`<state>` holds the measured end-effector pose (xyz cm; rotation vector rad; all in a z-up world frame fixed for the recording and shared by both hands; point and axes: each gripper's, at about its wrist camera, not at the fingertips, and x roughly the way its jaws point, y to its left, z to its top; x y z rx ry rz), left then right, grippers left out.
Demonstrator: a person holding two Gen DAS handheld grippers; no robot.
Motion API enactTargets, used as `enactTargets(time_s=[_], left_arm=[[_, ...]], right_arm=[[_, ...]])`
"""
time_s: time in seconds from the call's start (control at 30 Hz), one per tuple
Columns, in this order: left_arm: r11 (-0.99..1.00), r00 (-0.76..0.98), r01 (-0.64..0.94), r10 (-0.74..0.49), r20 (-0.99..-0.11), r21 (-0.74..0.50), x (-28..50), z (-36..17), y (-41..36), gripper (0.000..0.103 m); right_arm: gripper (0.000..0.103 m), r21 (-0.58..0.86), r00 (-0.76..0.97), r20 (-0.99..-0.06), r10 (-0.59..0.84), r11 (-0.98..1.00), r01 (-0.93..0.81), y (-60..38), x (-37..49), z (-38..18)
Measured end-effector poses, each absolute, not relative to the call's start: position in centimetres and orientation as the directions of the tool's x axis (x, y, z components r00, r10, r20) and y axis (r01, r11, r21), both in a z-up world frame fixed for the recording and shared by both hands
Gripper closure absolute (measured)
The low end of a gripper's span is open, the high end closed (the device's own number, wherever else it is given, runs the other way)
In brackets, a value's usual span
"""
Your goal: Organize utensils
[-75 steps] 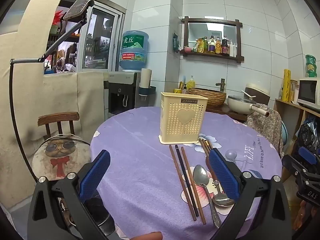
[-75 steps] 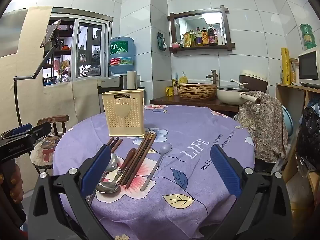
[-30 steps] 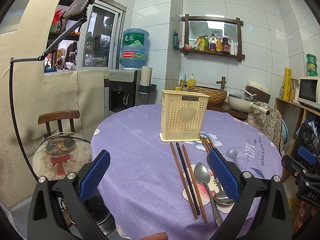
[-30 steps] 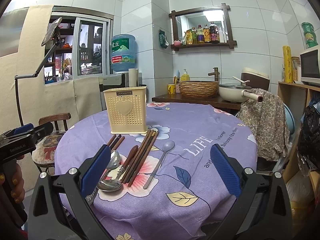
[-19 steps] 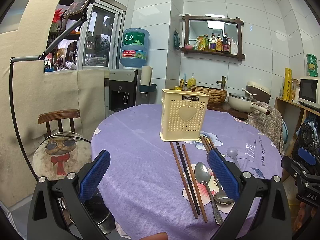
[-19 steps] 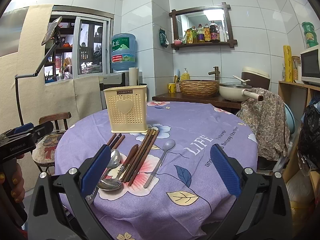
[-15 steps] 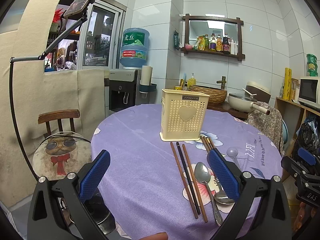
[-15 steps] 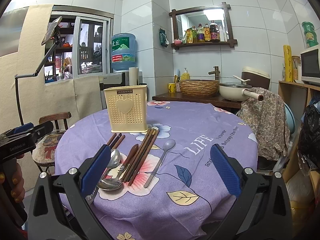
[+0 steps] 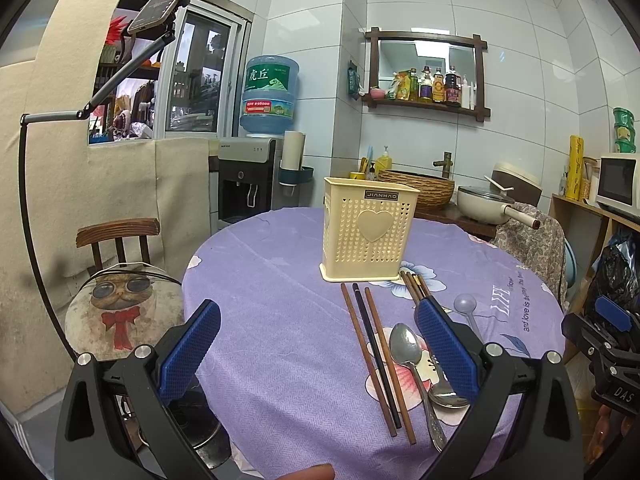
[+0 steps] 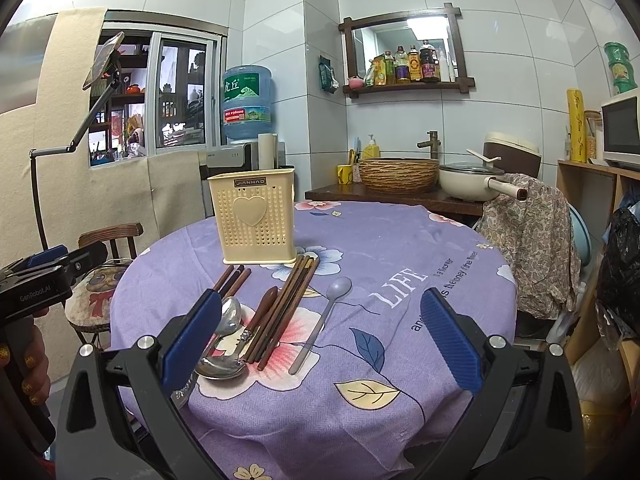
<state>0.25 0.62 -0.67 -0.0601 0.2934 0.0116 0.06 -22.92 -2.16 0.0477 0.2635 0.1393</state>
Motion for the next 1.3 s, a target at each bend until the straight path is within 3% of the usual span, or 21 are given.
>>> enactTargets(time_s=[0.83, 1.3], left_arm=[[0.999, 0.955, -0.028, 0.013, -0.297, -0.045, 0.1, -2.3, 1.4, 0.006], [0.999, 0.901, -0.032, 0.014, -0.435, -0.034, 2.8, -3.9, 1.7, 0.006]], right_arm=[[0.005, 0.073, 0.949, -0.276, 0.152, 0.988, -0.137, -23.0, 0.6, -2.4], [0.005, 0.068, 0.917, -0.369, 0.154, 0.988, -0.138, -23.1, 4.0, -4.3]])
